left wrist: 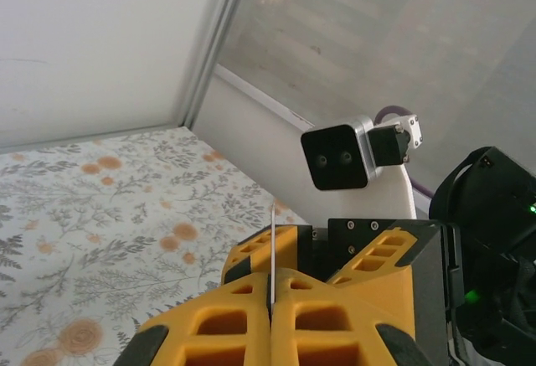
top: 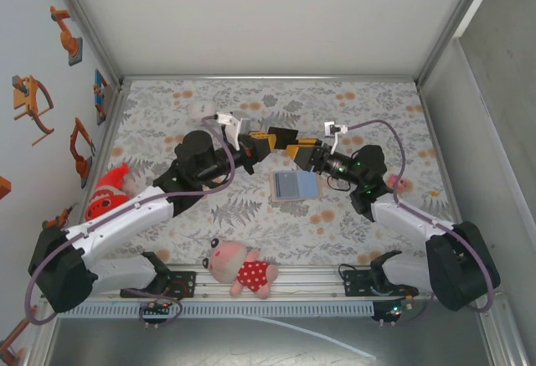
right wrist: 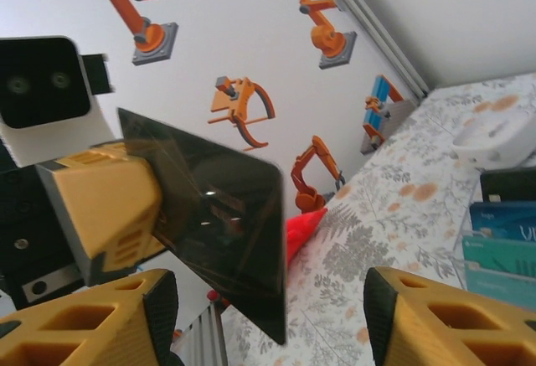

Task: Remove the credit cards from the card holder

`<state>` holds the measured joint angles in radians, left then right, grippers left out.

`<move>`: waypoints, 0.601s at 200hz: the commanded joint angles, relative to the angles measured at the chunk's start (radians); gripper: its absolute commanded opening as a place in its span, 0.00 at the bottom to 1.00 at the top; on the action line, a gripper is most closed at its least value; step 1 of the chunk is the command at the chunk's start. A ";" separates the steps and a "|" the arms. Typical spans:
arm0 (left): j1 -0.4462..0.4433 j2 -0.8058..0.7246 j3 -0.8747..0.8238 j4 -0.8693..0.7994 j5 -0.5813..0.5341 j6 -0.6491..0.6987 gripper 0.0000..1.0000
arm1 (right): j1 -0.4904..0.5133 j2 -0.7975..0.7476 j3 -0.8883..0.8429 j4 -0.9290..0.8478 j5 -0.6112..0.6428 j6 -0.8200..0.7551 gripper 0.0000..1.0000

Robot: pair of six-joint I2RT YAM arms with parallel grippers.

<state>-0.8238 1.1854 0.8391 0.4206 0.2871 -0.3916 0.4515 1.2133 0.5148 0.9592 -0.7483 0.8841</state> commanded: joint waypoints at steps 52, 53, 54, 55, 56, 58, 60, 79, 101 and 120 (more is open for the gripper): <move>0.004 0.022 0.005 0.066 0.087 -0.028 0.00 | 0.019 -0.025 0.047 0.082 -0.033 0.003 0.29; 0.004 0.022 0.006 0.066 0.087 -0.029 0.00 | 0.019 -0.025 0.047 0.082 -0.034 0.003 0.27; 0.003 0.022 0.005 0.066 0.087 -0.029 0.00 | 0.019 -0.026 0.047 0.082 -0.035 0.003 0.26; 0.003 0.023 0.005 0.066 0.087 -0.029 0.00 | 0.020 -0.027 0.047 0.082 -0.035 0.003 0.25; 0.004 0.022 0.005 0.065 0.087 -0.029 0.00 | 0.020 -0.028 0.047 0.082 -0.035 0.003 0.23; 0.004 0.021 0.005 0.064 0.087 -0.029 0.00 | 0.020 -0.031 0.047 0.081 -0.036 0.003 0.21; 0.005 0.022 0.006 0.063 0.086 -0.029 0.00 | 0.020 -0.033 0.047 0.080 -0.037 0.004 0.18; 0.008 0.016 0.014 0.028 0.086 -0.012 0.07 | 0.020 -0.054 0.041 0.055 -0.046 -0.014 0.00; 0.018 -0.012 0.045 -0.086 0.072 0.043 0.31 | 0.021 -0.104 0.048 -0.069 -0.056 -0.092 0.00; 0.022 -0.046 0.096 -0.244 0.060 0.143 0.51 | 0.020 -0.164 0.072 -0.261 -0.071 -0.210 0.00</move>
<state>-0.8062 1.1976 0.8589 0.3508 0.3416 -0.3691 0.4690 1.1217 0.5362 0.8963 -0.7963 0.8307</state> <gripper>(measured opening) 0.420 0.041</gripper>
